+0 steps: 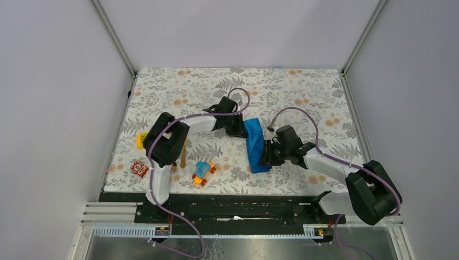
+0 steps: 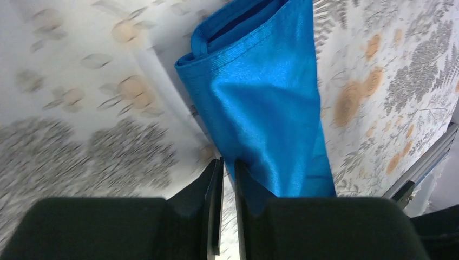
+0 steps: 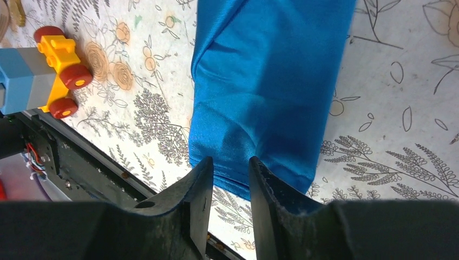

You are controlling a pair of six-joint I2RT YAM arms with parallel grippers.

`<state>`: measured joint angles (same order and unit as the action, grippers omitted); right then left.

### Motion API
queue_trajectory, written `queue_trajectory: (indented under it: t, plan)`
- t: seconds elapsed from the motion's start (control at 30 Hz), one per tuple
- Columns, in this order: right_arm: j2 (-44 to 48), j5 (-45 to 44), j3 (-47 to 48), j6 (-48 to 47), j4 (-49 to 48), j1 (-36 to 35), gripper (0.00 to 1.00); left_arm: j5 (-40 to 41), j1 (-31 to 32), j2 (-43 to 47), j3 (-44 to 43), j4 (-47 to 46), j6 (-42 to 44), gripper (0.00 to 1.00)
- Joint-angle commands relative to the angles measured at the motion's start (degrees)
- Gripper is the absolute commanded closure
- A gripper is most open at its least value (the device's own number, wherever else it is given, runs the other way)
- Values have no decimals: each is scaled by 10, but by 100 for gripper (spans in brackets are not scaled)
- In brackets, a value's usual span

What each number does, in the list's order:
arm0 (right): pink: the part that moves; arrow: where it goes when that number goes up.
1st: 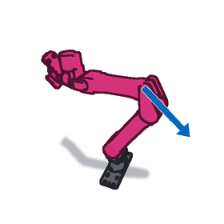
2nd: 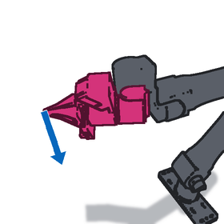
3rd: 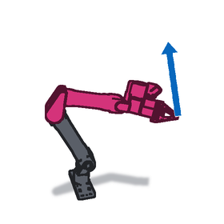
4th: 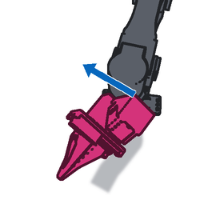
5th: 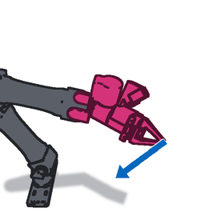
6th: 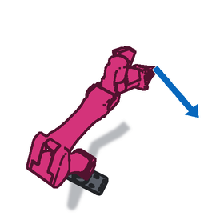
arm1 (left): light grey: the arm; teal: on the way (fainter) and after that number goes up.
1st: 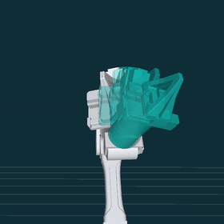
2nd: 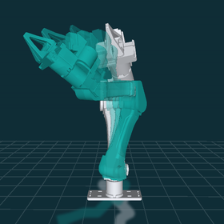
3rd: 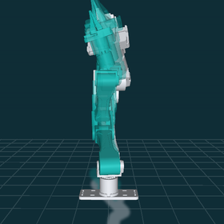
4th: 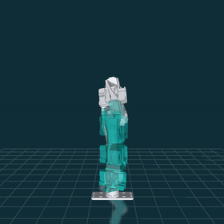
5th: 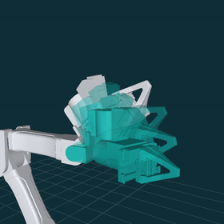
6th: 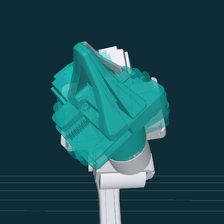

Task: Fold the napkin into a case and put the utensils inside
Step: Rotate the smaller rectangle-folded napkin at the center of the board.

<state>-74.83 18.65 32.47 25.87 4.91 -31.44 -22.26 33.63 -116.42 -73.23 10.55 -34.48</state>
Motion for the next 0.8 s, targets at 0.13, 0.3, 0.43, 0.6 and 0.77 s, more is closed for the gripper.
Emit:
queue_trajectory:
  t: [0.13, 0.3, 0.43, 0.6, 0.77]
  plan:
    - [-4, -4, -42, 24, -37, -17, 63, 35, 79, -105, -110, 2, -9, 82]
    - [52, -38, -77, 86, -69, -17, 63, -1, 114, -162, -198, 5, -23, 82]
    - [115, -74, -88, 95, -52, -17, 57, -78, 142, -215, -265, -10, -46, 82]
    - [164, -93, -111, 106, -37, -17, 53, -145, 165, -238, -268, -73, -89, 82]
    - [185, -87, -113, 98, -41, -17, 50, -141, 148, -199, -272, -37, -71, 74]
